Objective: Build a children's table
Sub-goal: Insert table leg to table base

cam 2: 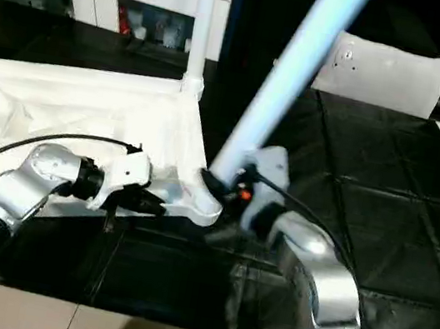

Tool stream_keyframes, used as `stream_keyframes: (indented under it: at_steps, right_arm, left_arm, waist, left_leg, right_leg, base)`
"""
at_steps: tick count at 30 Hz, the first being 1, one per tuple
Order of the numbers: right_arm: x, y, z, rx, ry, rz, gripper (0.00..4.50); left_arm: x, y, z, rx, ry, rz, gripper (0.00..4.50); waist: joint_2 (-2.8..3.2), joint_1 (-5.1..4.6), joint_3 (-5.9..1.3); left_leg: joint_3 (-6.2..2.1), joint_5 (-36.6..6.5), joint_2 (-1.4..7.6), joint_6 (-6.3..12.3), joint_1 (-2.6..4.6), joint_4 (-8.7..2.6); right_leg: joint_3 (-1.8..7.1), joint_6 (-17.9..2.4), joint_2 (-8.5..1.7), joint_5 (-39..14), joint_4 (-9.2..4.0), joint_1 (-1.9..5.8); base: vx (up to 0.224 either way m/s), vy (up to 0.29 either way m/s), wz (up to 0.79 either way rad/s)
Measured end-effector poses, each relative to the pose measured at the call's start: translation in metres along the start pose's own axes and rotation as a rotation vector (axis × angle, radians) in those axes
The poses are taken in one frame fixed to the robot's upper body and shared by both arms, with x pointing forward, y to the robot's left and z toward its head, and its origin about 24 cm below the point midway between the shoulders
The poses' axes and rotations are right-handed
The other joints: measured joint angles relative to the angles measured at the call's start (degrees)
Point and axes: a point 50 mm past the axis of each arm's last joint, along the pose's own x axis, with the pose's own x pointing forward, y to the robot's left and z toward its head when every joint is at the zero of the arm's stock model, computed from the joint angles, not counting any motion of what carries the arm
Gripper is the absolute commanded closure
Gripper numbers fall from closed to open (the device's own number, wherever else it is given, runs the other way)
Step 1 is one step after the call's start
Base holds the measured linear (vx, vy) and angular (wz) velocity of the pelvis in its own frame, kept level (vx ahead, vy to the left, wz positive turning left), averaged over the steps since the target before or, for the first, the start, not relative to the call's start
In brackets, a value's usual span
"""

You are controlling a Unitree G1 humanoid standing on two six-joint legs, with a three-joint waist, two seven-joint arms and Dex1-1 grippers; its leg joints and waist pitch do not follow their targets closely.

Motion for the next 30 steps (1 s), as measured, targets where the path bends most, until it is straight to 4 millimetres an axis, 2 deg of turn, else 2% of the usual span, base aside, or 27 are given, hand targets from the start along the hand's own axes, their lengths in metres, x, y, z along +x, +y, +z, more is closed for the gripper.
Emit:
stream_keyframes:
  at_steps: [5,9,30]
  right_arm:
    - [0.003,-0.007,-0.007,-0.023,0.052,0.032,2.61]
    - [0.005,-0.008,-0.006,-0.038,0.074,0.063,2.61]
    - [0.020,-0.016,-0.004,-0.086,0.154,0.150,2.61]
  left_arm:
    - [-0.005,-0.001,-0.004,-0.001,-0.012,-0.053,4.50]
    - [-0.008,-0.001,-0.005,-0.001,-0.013,-0.073,4.50]
    - [-0.010,0.006,-0.009,-0.006,-0.001,-0.082,4.50]
  waist:
    - [0.00,0.69,0.00]
    - [0.00,0.80,0.00]
    - [-0.01,0.76,0.00]
  left_leg:
    - [0.00,0.00,-0.01,0.00,-0.02,0.01]
    - [0.00,0.00,-0.01,-0.01,-0.02,0.01]
    - [-0.01,0.06,0.03,-0.09,0.17,0.00]
  right_leg:
    - [0.00,0.01,-0.02,0.00,-0.01,0.00]
    - [-0.01,0.00,-0.02,0.00,0.00,0.00]
    - [-0.06,0.08,-0.01,0.07,0.01,0.13]
  base:
    - [0.000,0.000,0.00]
    - [0.000,0.000,0.00]
    - [0.000,0.000,0.00]
